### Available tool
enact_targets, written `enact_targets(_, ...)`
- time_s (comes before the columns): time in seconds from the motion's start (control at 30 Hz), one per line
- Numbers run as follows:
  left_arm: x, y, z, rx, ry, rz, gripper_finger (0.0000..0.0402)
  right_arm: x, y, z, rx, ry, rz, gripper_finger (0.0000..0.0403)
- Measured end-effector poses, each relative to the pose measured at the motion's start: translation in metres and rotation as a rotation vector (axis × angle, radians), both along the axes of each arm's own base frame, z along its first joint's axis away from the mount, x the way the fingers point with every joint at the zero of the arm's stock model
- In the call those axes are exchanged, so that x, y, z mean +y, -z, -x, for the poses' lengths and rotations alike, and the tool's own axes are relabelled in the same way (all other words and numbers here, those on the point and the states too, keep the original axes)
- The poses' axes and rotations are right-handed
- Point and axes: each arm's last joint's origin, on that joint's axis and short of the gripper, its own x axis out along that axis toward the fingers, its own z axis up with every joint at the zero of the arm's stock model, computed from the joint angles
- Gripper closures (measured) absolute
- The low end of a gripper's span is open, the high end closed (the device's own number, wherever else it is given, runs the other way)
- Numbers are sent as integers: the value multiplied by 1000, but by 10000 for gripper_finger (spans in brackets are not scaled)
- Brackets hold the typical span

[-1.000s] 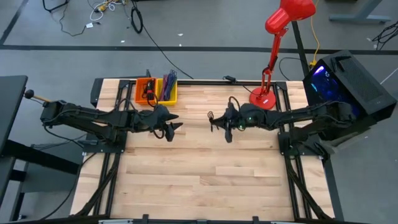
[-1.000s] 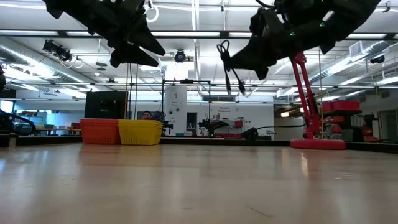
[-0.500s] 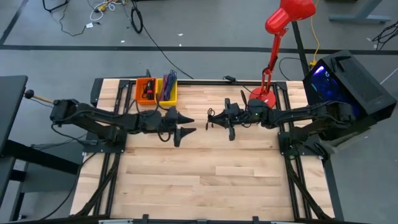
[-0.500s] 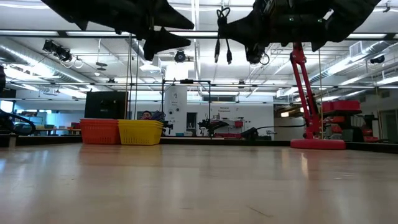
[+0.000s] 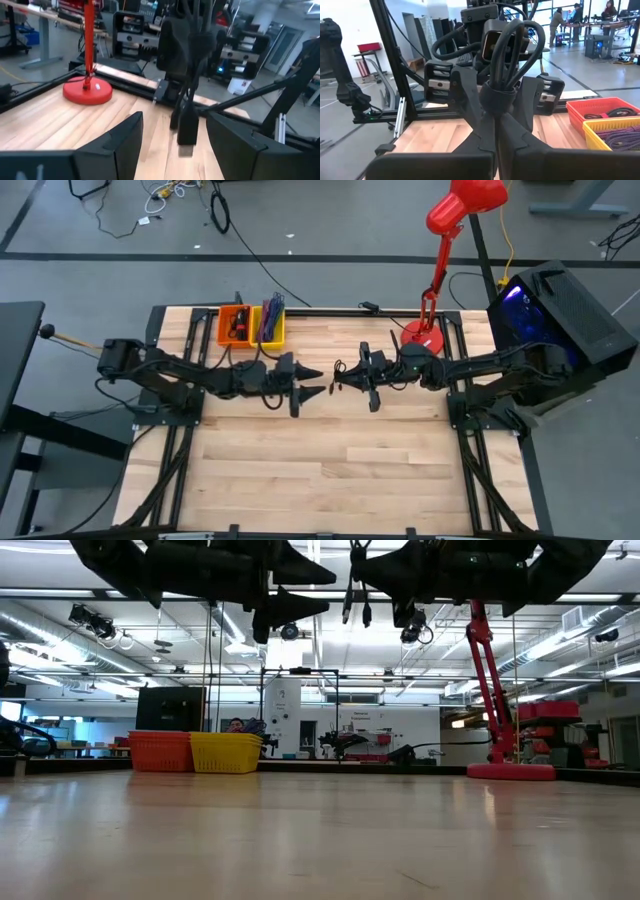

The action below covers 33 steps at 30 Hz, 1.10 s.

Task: Pick & Place USB Port
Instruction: Put the black USB cable into the orange bin

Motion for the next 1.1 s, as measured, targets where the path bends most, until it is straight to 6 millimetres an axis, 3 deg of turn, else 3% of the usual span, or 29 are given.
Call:
enact_targets(0.47,-1,12,-13,-89,24,2,179,9,0,-1,2,-16,14,403)
enact_targets(0.9,-3,10,-16,-137,79,4,179,9,1,-1,7,11,18,403)
enact_targets(1.1,-3,9,-33,-137,76,-13,179,9,1,-1,7,11,18,403)
